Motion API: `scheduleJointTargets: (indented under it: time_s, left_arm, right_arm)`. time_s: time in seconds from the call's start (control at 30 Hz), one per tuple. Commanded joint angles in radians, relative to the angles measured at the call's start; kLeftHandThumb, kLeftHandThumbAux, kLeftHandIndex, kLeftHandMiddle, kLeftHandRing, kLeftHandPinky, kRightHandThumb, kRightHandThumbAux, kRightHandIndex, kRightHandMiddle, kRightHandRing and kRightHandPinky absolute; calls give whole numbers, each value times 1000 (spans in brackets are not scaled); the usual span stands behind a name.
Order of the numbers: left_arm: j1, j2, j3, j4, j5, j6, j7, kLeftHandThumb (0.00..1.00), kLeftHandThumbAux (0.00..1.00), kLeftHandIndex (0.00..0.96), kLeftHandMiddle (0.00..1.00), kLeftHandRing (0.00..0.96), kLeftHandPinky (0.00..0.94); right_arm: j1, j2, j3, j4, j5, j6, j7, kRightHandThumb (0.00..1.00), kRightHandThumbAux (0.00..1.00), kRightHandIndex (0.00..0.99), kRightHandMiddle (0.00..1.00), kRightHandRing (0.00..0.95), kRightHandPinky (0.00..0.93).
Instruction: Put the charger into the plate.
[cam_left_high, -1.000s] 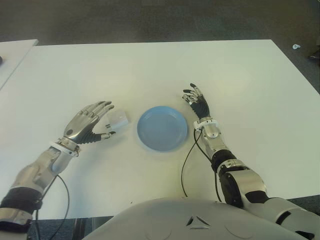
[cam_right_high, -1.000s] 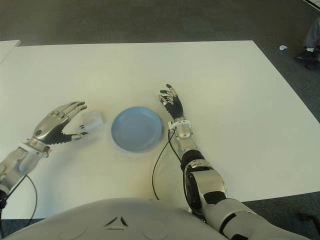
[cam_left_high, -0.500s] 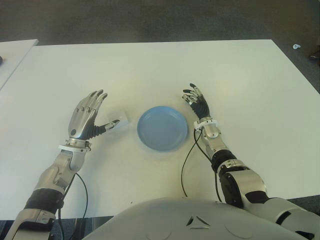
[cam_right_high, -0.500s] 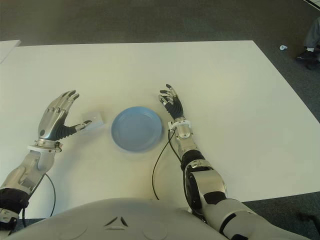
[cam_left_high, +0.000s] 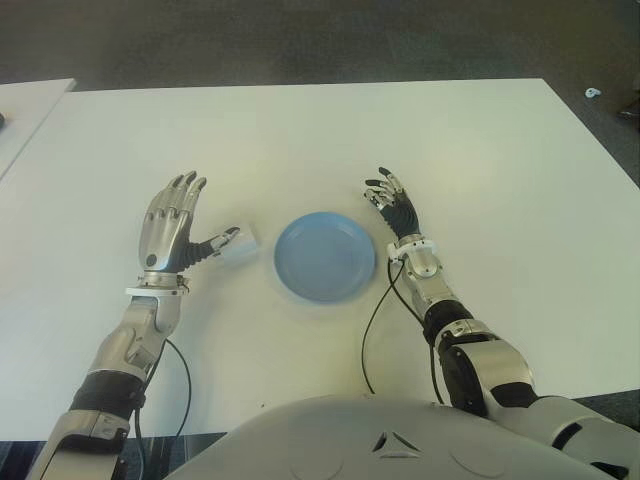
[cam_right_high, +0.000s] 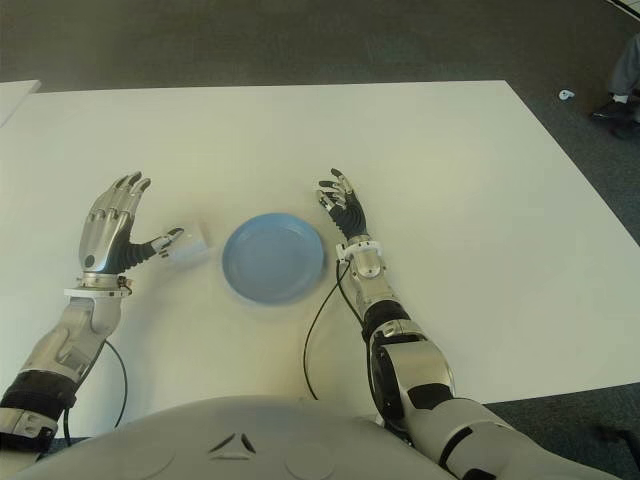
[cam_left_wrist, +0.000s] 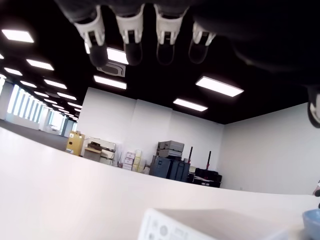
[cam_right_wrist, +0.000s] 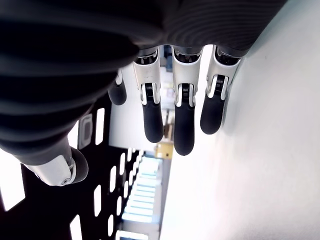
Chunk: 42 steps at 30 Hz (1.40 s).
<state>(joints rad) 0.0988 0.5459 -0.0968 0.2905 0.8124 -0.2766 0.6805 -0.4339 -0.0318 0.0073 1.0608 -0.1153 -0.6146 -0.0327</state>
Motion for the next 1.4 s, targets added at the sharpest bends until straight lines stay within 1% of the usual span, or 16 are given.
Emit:
scheduleJointTargets:
  time_s: [0.03,0.3,0.47,0.57,0.77,0.9,0.93,1.0,1.17,1.4]
  left_arm:
    - [8,-18,-18,-6,15,42,-12,293,244,0,0,0,0]
    - [5,-37,-62,-6,29,125,-74,220,253,0,0,0,0]
    - [7,-37,-82,-11,20,149,-120,208,260,0,0,0,0]
    - [7,-35,-91,-9,12,151,-139,213,260,0,0,0,0]
    - [-3,-13,-107,17,-23,100,-200,257,239,0,0,0,0]
    - [-18,16,-122,51,-38,25,-223,288,216,0,0,0,0]
    - [-24,29,-129,67,-39,-10,-222,294,210,0,0,0,0]
    - [-36,48,-138,93,-39,-60,-216,288,199,0,0,0,0]
    - [-69,81,-157,167,-20,-148,-190,249,186,0,0,0,0]
    - [-112,95,-184,258,-7,-207,-162,216,180,0,0,0,0]
  right_arm:
    - [109,1,8,68,-5,50,11,124,529,0,269,319,272]
    - [110,-1,13,68,-3,44,13,120,529,0,267,315,263]
    - [110,-2,14,69,-3,42,14,119,529,0,265,314,270]
    - [109,-2,14,70,-2,42,15,118,528,0,264,313,275]
    - [107,-1,15,71,-4,47,13,108,516,0,255,316,283]
    - [107,-1,15,71,-3,50,15,99,510,0,255,317,279]
    - [107,-1,15,71,-2,51,16,96,509,0,256,318,281]
    - [106,0,14,70,0,52,17,92,511,0,256,321,285]
    - [107,1,11,67,5,54,22,88,515,0,261,322,274]
    - [107,2,10,65,4,56,23,84,521,0,264,319,265]
